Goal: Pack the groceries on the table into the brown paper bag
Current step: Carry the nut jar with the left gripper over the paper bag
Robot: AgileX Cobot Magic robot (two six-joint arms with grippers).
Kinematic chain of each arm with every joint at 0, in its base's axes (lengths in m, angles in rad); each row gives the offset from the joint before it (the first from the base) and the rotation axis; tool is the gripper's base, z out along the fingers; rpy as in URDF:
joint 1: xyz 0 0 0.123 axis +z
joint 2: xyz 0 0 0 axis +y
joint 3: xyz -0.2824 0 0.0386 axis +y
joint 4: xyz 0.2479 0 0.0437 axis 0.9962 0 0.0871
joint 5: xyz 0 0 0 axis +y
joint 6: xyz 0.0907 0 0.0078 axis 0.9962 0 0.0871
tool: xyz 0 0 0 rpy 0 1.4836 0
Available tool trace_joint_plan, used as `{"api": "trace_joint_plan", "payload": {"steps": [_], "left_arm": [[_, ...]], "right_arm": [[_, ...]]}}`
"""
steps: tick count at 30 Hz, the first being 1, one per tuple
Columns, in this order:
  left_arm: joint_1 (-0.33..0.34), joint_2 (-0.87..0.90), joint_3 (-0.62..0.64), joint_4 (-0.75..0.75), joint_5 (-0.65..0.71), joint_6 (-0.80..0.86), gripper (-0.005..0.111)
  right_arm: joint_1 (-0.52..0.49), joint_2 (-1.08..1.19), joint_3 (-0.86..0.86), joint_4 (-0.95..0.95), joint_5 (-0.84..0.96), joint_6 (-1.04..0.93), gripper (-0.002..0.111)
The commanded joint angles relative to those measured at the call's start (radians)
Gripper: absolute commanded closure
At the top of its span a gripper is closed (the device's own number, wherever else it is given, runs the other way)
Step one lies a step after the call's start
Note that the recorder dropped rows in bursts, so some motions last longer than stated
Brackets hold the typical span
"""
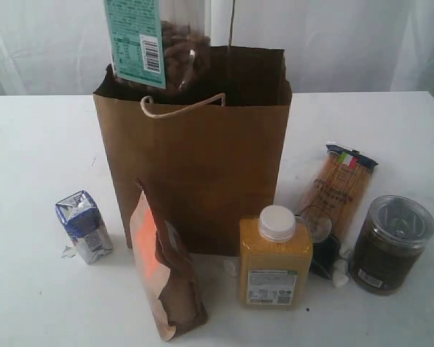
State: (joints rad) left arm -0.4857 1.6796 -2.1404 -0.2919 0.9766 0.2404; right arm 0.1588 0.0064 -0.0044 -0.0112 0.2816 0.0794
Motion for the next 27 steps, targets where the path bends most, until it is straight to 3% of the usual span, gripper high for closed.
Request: {"api": "trace_joint_plan", "payload": {"steps": [1, 13, 27], "left_arm": [[-0.004, 0.005, -0.012, -0.025, -0.032, -0.017, 0.107], [-0.004, 0.04, -0.009, -0.002, 0.012, -0.085, 0.107], [-0.004, 0.04, 0.215, 0.017, -0.103, -0.084, 0.107]], "right_arm": [[0.001, -0.006, 0.004, -0.005, 0.001, -0.007, 0.108], [0.001, -0.006, 0.004, -0.005, 0.001, -0.007, 0.108], [0.001, -0.006, 0.004, -0.005, 0.001, -0.007, 0.108]]}}
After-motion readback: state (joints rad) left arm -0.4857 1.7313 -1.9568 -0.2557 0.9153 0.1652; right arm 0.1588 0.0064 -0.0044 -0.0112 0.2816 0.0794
